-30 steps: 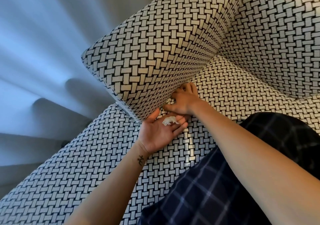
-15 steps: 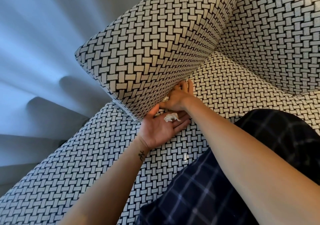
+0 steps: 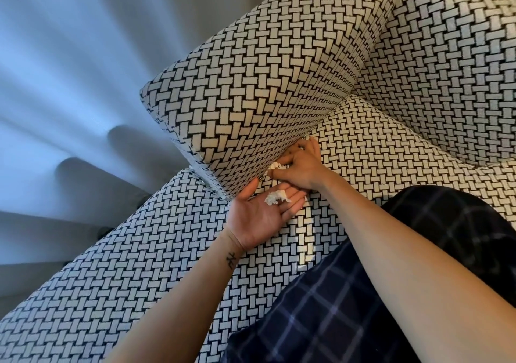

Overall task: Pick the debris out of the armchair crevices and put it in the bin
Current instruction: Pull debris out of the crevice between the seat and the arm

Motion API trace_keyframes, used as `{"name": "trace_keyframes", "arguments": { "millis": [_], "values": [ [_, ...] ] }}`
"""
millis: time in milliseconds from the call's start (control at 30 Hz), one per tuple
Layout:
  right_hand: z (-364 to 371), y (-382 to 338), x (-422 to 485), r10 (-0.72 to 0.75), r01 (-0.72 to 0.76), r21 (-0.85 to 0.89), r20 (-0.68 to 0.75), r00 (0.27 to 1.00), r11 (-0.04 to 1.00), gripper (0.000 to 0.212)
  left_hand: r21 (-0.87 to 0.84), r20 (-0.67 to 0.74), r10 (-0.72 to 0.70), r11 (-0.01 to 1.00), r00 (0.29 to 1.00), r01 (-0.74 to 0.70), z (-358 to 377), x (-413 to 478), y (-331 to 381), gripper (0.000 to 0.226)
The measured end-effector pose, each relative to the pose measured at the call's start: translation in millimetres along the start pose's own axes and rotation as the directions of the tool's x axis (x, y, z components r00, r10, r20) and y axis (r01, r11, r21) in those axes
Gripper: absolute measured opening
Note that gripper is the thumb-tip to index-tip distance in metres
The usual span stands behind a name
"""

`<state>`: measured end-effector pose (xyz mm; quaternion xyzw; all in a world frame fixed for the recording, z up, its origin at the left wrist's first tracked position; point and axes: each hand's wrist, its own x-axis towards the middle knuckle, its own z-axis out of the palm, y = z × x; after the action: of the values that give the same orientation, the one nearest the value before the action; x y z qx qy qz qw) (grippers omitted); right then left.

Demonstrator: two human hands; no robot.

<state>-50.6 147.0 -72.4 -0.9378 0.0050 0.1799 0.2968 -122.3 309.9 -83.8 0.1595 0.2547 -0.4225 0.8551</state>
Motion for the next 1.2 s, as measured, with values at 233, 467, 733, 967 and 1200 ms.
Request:
{"name": "trace_keyframes", "arguments": {
  "millis": [233,467,733,967,1200],
  "values": [
    [-4,5,-9,-0.007,0.015,0.198,-0.044,0.999,0.98,0.018,-0.03,0.001,-0.019,0.999,1.0,0.019,1,3,2,0.072],
    [-31,-1,-39,0.014,-0.054,0.522,0.081,0.997,0.851,0.02,0.037,-0.003,0.026,0.999,1.0,-0.025,1,9,1,0.066],
    [-26,-5,-65,-0.058,0.021,0.178,0.205,0.977,0.984,0.056,0.09,-0.003,0.056,0.994,0.998,-0.056,2,1,-2,0.056],
    [-28,-8,-60,-0.047,-0.026,0.449,0.15,0.988,0.893,0.023,0.041,-0.017,0.096,0.995,0.995,-0.095,-6,1,-2,0.037],
    [-18,-13,-52,-0.011,0.005,0.348,0.017,1.0,0.937,0.026,0.065,0.049,0.1,0.992,0.994,-0.104,-9,-10,2,0.052]
  ]
}}
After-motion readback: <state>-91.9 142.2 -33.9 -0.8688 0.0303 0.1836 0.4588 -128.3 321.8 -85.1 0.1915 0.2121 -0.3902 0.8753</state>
